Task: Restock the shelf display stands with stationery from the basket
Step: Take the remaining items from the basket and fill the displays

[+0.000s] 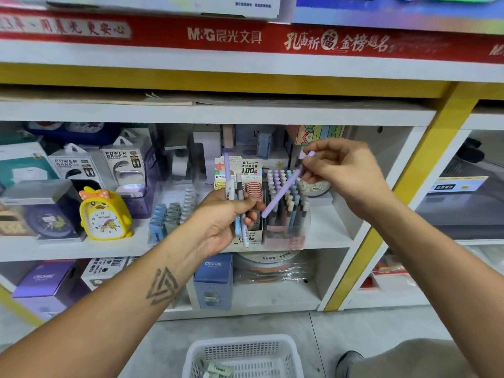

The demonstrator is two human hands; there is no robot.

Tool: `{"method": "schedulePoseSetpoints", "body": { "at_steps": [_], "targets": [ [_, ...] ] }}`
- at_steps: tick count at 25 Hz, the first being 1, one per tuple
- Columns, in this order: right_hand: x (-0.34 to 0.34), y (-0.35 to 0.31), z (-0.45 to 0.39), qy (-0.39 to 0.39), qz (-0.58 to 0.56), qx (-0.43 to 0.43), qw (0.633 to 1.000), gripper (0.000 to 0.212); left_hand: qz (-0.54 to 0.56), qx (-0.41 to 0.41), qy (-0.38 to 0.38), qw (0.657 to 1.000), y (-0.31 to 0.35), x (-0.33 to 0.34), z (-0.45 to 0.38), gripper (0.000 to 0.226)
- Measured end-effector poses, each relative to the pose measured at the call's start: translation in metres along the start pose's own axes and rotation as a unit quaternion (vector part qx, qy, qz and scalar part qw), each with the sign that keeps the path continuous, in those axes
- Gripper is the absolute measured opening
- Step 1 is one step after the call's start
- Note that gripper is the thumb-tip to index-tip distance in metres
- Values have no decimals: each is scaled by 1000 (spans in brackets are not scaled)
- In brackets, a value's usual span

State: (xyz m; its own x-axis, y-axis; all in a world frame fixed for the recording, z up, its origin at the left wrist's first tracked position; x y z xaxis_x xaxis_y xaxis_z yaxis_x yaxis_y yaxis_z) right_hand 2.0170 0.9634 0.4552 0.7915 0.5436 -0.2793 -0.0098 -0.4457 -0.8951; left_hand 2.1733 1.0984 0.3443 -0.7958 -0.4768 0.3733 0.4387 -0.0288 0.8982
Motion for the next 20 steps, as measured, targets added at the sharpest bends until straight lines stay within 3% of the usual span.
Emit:
{"method": "schedulePoseSetpoints", "body": {
  "at_steps": [3, 6, 11, 16, 20],
  "targets": [
    [-10, -13, -1, 41, 80, -55, 994, 16, 25, -15, 5, 1000, 0, -1, 1, 7],
    [3, -14, 2, 26, 192, -88, 977, 16, 57, -50, -7, 997, -5, 2, 2, 3],
    [50, -2, 14, -61, 434, -158, 885, 13, 83, -70, -45, 993, -10, 2, 0, 13],
    [56, 9, 13, -89, 430, -146, 887, 12, 76, -87, -45, 992, -16, -2, -1, 13],
    [64, 12, 12, -144, 457, -143, 866, 19, 53, -106, -50, 992, -18, -1, 4, 17]
  ]
}}
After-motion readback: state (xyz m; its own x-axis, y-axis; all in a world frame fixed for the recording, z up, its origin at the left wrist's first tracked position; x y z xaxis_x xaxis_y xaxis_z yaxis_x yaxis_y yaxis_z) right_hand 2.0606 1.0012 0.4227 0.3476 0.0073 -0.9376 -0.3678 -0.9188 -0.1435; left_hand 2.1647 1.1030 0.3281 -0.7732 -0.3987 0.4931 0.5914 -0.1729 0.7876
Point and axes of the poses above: each hand's wrist, its own z-axis away from the middle knuckle, its own x-axis out of the palm, y = z × x, the point moved 10 cm from there along -z, towards the middle knuckle, and after that the axes turned 3 degrees about -y, right-handed, at the moved point
